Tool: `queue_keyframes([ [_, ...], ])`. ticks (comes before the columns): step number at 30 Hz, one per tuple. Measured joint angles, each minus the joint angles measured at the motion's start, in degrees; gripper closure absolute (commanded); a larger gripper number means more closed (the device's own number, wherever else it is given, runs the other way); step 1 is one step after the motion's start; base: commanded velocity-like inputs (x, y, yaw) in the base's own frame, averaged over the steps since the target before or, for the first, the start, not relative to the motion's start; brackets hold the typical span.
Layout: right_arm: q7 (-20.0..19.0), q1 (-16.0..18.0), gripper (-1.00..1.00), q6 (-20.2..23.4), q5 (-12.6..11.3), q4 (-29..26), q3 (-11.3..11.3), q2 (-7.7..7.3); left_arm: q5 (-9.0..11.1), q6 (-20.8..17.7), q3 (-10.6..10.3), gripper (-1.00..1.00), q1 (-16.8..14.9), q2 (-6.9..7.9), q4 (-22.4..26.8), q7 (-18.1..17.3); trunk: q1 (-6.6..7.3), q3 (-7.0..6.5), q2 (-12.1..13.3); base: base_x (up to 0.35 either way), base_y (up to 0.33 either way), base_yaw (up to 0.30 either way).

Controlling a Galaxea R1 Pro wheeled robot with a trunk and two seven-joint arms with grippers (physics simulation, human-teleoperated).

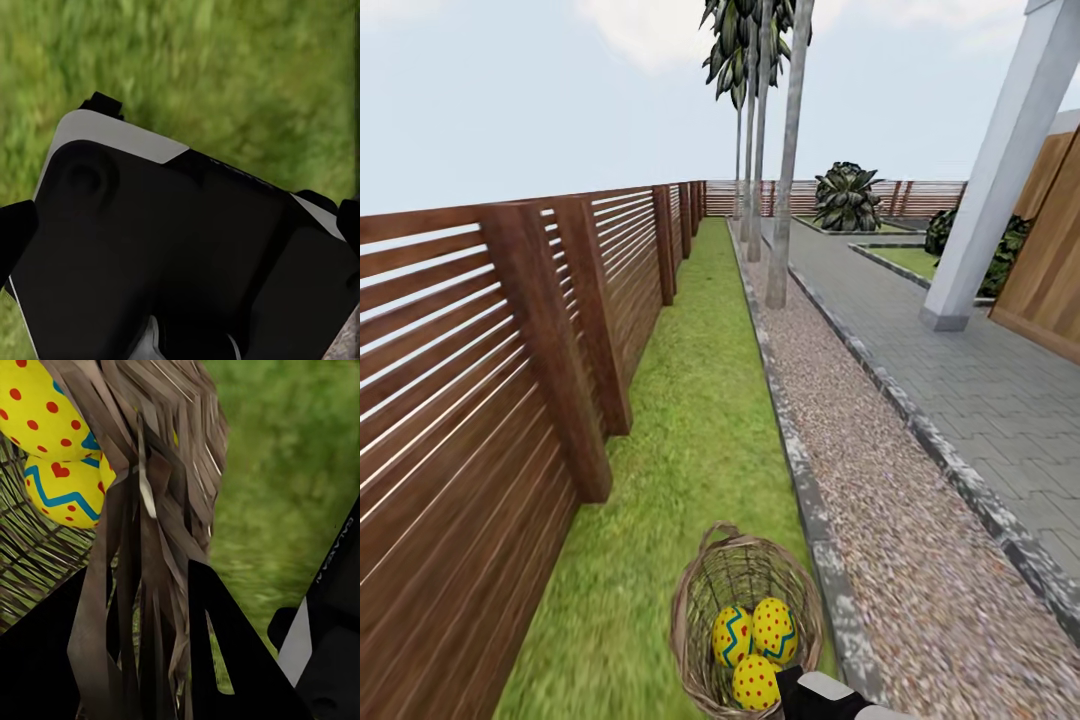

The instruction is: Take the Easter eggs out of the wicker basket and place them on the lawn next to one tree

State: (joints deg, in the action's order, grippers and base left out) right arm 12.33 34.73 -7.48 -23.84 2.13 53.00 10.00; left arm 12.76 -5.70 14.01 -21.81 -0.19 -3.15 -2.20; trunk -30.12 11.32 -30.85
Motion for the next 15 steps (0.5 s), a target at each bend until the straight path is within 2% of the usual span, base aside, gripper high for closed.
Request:
queue_keyframes([
  [15,0.0,0.0,1.0,0.0,0.1,0.0,0.1,0.0,0.0,0.0,0.0,-1.0,0.0,0.0,0.0,0.0,0.0,0.0,0.0,0.325,0.0,0.0],
])
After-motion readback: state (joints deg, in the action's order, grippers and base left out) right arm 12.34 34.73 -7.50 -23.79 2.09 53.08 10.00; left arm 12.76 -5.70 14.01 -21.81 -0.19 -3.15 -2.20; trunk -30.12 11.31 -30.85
